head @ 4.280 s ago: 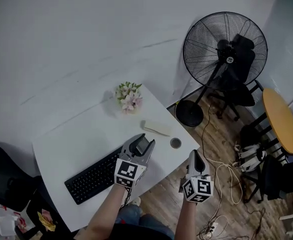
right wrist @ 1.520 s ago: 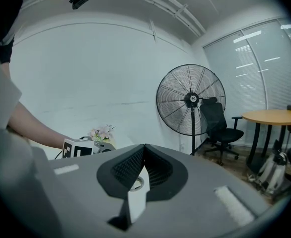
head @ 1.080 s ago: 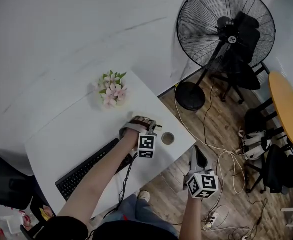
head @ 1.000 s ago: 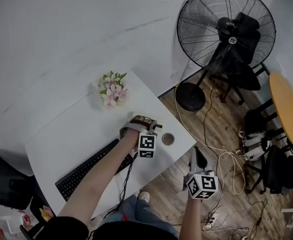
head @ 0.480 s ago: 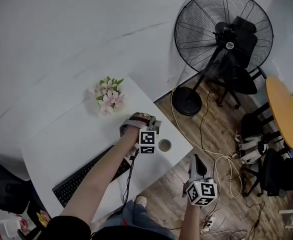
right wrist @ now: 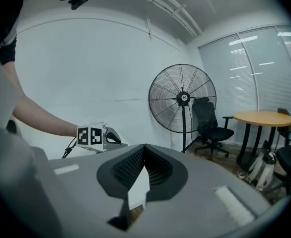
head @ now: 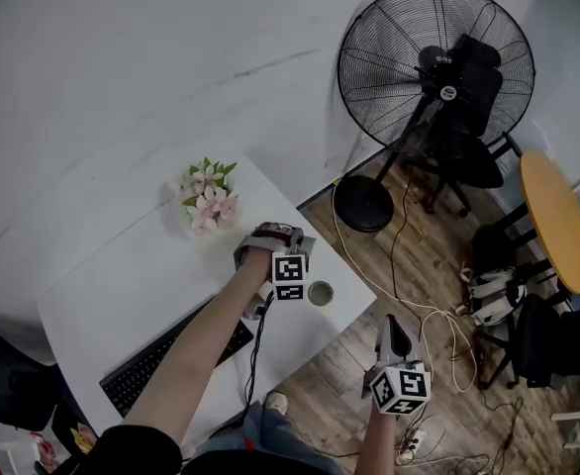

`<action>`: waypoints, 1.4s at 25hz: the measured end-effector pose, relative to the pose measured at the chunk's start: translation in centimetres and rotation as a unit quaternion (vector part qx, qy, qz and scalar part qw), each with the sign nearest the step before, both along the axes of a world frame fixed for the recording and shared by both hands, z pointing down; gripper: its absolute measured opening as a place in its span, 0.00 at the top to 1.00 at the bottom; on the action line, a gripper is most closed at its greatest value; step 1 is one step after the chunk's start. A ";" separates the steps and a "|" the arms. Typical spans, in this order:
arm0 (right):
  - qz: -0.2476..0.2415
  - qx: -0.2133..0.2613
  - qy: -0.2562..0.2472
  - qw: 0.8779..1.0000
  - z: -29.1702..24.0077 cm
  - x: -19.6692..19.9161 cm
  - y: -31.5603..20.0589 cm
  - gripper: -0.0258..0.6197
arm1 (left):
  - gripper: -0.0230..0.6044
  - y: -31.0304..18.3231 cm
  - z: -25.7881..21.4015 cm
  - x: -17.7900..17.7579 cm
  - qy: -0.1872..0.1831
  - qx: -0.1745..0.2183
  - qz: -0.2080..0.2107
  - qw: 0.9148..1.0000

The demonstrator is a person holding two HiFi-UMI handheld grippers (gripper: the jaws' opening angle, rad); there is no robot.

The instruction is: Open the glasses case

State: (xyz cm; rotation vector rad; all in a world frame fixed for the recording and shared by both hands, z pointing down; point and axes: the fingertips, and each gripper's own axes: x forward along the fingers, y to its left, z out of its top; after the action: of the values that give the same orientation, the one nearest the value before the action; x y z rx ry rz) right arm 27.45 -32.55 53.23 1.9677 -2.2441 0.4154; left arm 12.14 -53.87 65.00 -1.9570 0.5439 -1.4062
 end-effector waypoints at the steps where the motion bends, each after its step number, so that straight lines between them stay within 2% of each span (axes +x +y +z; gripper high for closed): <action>1: 0.002 0.000 0.000 1.000 0.0 0.2 0.1 0.94 | 0.92 0.0 0.0 0.0 0.002 -0.001 -0.001 1.000; 9: 0.000 0.000 -0.001 1.000 -0.2 -0.1 0.4 0.94 | 0.90 0.5 -0.2 0.0 0.014 -0.014 -0.007 1.000; 13: -0.001 0.001 -0.002 1.000 -0.3 -0.2 0.4 0.94 | 0.88 0.8 -1.0 0.1 0.035 -0.017 -0.011 0.999; 16: -0.003 0.004 -0.003 1.000 -0.6 -0.5 0.5 0.94 | 0.89 1.0 -2.7 0.2 0.070 -0.012 -0.020 0.997; 19: -0.006 0.009 -0.003 1.000 -0.9 -1.0 0.5 0.94 | 0.91 1.4 -4.8 0.2 0.138 -0.018 -0.043 0.989; 22: -0.010 0.016 -0.004 1.000 -1.5 -1.5 0.3 0.94 | 0.95 2.1 -7.2 -0.1 0.218 -0.032 -0.074 0.973; 24: -0.012 0.022 -0.006 1.000 -1.9 -1.8 0.1 0.94 | 0.95 2.6 -8.8 -0.6 0.271 -0.043 -0.097 0.957; 26: -0.016 0.030 -0.007 0.999 -2.5 -2.1 0.0 0.94 | 0.95 3.2 -10.3 -1.2 0.327 -0.057 -0.121 0.936; 30: -0.026 0.044 -0.010 0.999 -3.8 -3.0 -0.1 0.94 | 0.95 4.9 -13.4 -2.7 0.427 -0.078 -0.165 0.886; 35: -0.039 0.064 -0.010 0.997 -5.2 -4.3 -0.4 0.94 | 0.95 7.2 -16.5 -5.3 0.500 -0.071 -0.186 0.843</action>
State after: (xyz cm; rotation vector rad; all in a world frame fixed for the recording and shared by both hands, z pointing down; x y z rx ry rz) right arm 23.10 -32.95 48.07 1.9358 -2.4072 0.2902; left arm 6.81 -46.65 48.50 -2.7398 1.3683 -0.4819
